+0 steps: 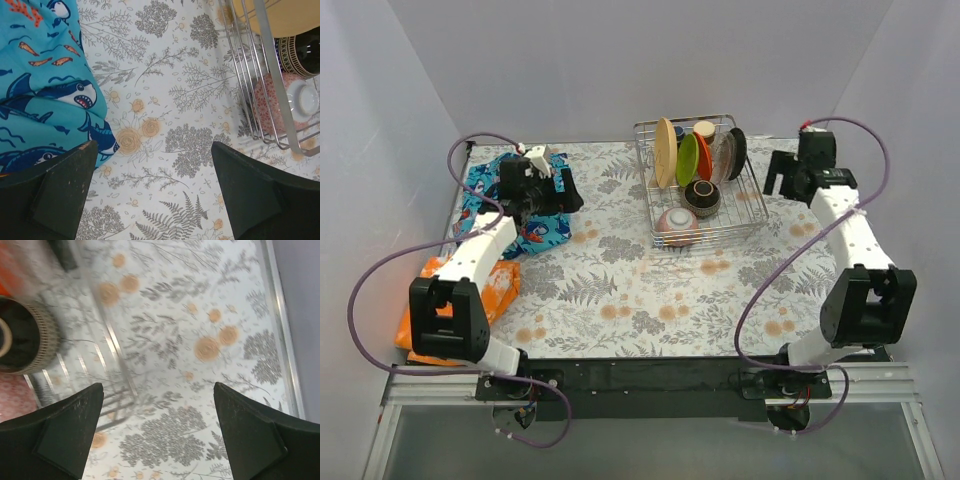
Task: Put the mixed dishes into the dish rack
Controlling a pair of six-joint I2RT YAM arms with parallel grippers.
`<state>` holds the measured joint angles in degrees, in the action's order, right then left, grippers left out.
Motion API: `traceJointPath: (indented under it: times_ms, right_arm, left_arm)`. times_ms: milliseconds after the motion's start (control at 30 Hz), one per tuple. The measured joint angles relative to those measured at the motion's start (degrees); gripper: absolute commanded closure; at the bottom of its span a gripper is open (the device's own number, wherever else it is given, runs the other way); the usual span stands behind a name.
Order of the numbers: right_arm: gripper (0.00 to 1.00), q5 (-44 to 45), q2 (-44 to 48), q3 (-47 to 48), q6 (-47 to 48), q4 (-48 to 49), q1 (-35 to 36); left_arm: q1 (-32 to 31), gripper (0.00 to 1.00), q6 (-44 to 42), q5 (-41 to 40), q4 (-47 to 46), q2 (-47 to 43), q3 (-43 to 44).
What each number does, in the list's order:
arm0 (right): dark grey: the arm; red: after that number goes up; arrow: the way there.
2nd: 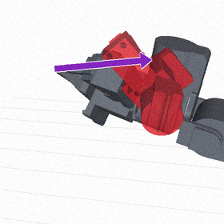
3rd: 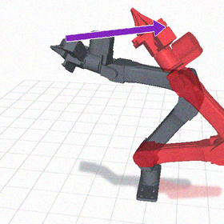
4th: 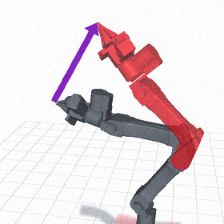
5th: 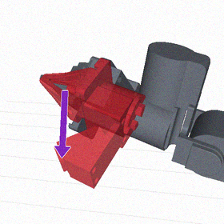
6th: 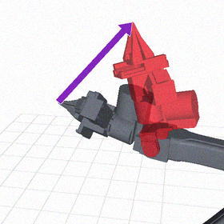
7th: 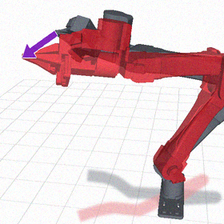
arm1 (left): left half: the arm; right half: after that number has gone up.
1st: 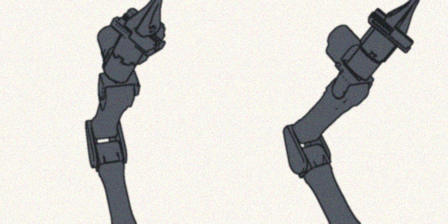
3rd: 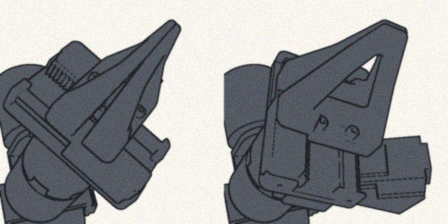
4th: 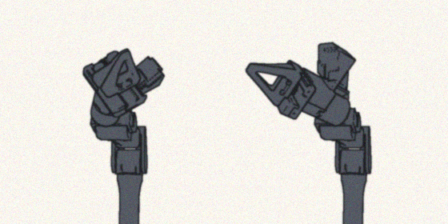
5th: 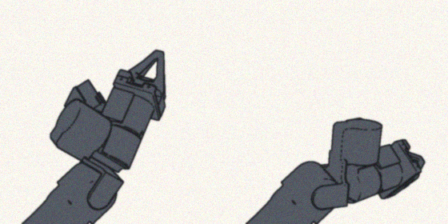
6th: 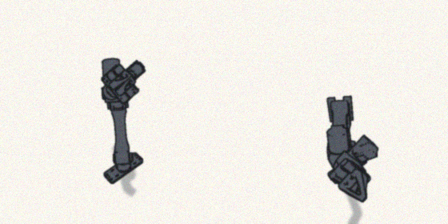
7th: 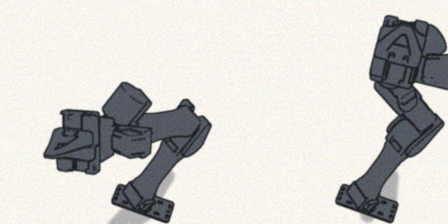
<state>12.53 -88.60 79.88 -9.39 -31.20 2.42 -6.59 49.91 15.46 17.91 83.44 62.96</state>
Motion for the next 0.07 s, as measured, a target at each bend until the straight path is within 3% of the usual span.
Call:
traceJointPath:
  times_ms: [67]
  right_arm:
    - [0.01, -1.64, 2.14, -4.13, 0.31, -0.94, -4.13]
  left_arm:
    - [-0.37, 0.02, -0.61, -0.04, -0.35, 1.81, 1.64]
